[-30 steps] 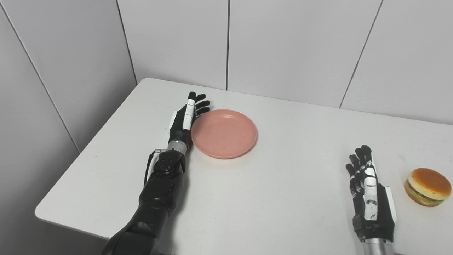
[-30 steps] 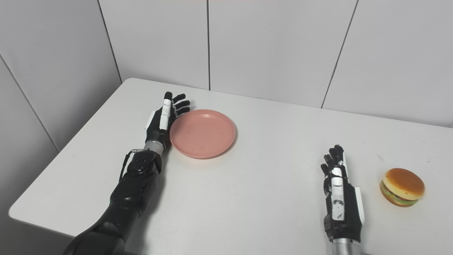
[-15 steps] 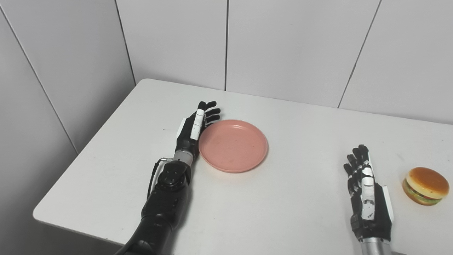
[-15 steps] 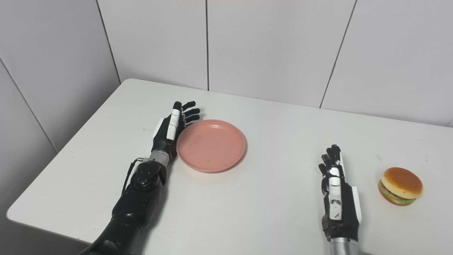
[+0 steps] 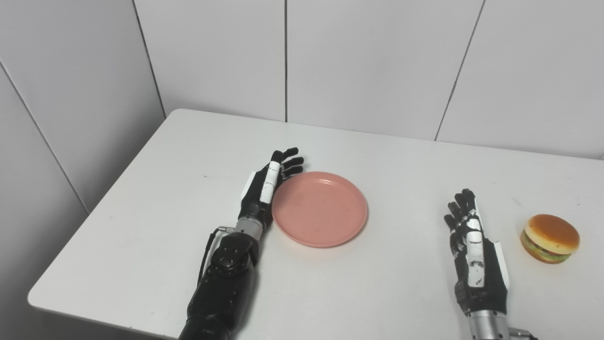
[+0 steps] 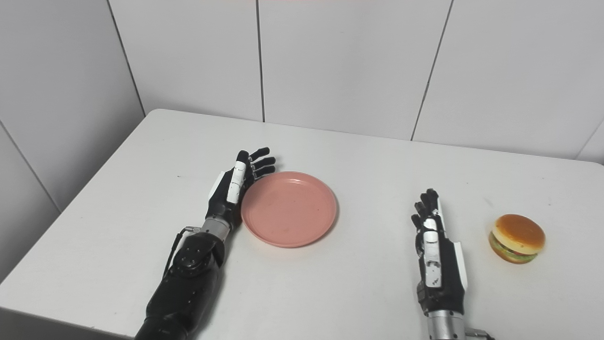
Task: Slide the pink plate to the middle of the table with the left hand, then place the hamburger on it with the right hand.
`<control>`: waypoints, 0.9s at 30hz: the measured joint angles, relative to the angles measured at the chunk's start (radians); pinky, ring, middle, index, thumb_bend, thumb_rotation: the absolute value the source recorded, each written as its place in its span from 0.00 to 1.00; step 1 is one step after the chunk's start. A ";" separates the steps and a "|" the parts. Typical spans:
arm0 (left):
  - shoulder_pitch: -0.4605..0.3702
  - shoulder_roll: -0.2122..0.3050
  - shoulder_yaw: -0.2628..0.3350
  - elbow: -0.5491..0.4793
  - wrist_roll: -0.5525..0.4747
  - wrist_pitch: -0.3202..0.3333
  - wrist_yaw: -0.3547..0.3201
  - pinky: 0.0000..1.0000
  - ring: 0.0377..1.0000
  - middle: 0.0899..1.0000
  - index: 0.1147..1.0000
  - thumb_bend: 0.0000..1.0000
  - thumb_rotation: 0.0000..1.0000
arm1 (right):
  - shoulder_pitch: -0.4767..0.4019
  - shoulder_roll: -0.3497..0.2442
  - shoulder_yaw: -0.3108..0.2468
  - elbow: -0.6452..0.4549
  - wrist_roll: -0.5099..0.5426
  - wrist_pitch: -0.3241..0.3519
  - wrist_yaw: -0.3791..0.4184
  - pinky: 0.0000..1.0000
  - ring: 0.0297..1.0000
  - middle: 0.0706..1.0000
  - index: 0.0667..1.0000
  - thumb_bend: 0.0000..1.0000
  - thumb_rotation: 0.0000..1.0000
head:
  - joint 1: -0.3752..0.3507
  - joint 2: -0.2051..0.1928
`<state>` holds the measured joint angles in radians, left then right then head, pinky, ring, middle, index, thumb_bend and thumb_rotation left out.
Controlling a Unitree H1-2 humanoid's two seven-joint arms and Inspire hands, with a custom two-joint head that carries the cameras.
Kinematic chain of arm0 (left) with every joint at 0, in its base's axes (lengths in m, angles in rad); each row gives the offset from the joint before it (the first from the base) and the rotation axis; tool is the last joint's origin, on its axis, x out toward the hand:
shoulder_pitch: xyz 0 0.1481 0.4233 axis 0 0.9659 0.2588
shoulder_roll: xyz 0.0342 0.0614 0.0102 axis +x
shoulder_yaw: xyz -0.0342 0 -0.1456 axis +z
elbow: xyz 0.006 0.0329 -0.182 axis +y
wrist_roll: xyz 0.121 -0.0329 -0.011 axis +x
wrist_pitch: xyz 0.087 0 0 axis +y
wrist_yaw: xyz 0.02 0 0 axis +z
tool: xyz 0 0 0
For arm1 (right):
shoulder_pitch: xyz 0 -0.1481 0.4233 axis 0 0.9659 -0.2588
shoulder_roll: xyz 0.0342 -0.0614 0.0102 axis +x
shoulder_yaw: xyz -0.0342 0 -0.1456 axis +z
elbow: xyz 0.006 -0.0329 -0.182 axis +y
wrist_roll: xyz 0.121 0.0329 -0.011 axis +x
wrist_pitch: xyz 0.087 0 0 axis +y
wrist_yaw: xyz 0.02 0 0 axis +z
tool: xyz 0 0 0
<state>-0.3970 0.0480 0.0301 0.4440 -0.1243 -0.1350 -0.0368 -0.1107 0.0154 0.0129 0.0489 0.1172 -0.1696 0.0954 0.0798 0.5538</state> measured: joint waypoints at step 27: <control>0.112 -0.055 -0.016 -0.166 -0.015 0.071 -0.055 0.78 0.78 0.78 0.77 0.86 1.00 | -0.008 0.096 0.049 0.016 -0.102 0.000 -0.078 1.00 1.00 1.00 0.98 0.59 0.98 | -0.322 0.054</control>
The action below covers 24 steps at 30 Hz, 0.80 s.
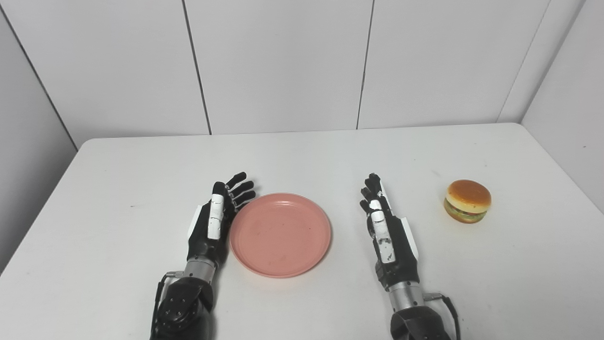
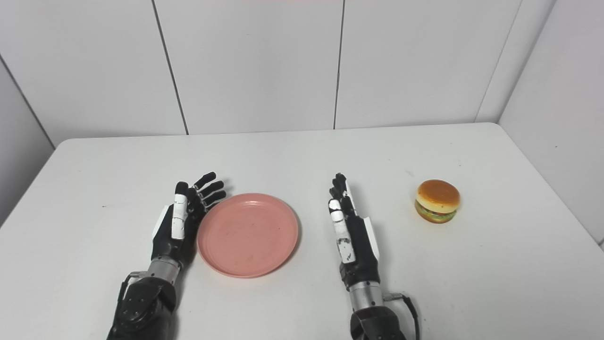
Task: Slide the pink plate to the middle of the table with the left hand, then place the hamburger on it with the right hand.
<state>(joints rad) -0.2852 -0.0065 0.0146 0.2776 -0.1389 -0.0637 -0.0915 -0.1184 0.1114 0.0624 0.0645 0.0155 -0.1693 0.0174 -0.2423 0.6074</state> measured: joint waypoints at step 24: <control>0.021 -0.041 -0.013 -0.023 -0.011 -0.023 -0.020 0.85 0.83 0.82 0.80 0.84 1.00 | -0.005 0.012 0.003 0.002 -0.012 0.006 -0.024 1.00 1.00 1.00 0.98 0.59 0.97 | -0.002 0.009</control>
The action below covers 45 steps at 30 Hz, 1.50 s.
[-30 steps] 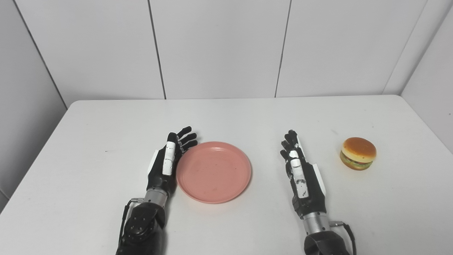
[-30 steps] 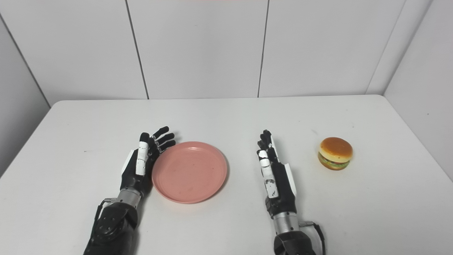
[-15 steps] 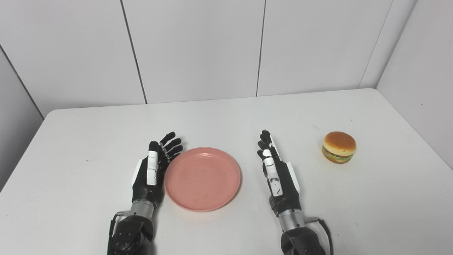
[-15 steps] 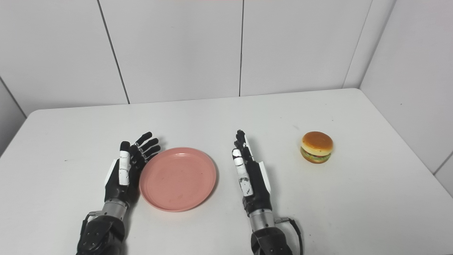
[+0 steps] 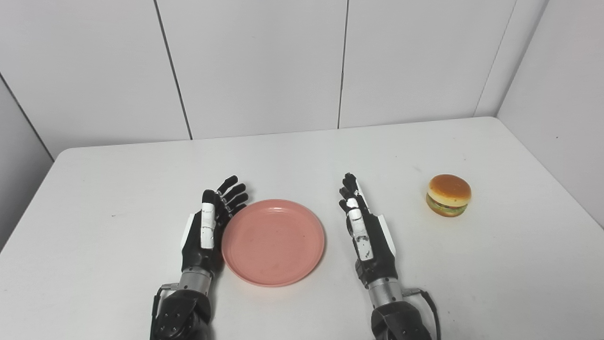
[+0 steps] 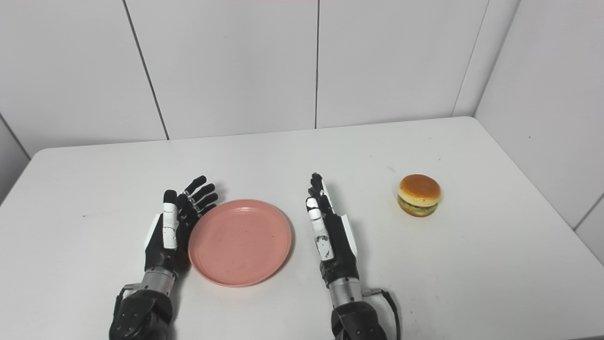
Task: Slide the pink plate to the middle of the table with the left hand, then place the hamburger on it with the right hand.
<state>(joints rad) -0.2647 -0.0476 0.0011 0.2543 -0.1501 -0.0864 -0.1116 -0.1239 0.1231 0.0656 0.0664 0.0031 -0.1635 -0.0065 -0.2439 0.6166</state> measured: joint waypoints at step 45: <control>0.012 -0.006 -0.038 -0.011 0.119 -0.058 0.068 0.92 0.86 0.86 0.85 0.82 1.00 | -0.066 -0.230 -0.166 -0.162 -0.088 0.008 -0.031 1.00 0.96 0.96 0.96 0.71 0.83 | 0.060 0.031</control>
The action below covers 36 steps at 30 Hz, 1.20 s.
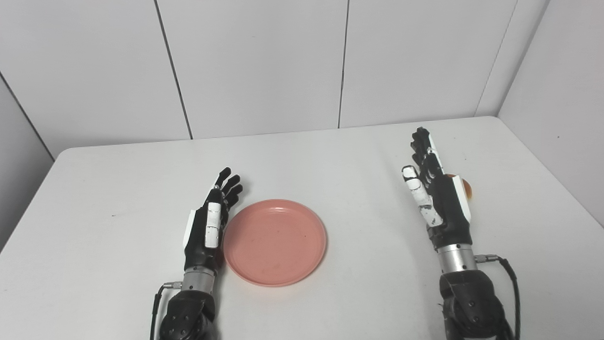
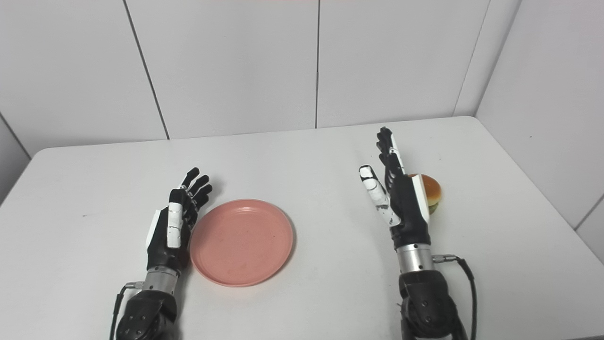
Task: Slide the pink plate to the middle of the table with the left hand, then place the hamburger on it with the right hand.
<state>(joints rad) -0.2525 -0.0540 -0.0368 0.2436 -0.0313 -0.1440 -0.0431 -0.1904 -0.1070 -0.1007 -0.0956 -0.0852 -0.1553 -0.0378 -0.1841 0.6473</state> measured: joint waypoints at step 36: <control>0.011 0.045 0.007 -0.015 0.025 0.038 -0.007 0.87 0.82 0.81 0.80 0.83 1.00 | -0.066 -0.234 -0.049 0.044 -0.269 0.233 -0.032 0.89 0.94 0.95 0.94 0.76 0.62 | -0.228 -0.017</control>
<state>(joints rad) -0.2415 -0.0090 -0.0295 0.2287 -0.0061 -0.1061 -0.0505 -0.2563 -0.3414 -0.1496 -0.0518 -0.3540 0.0774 -0.0695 -0.4125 0.6305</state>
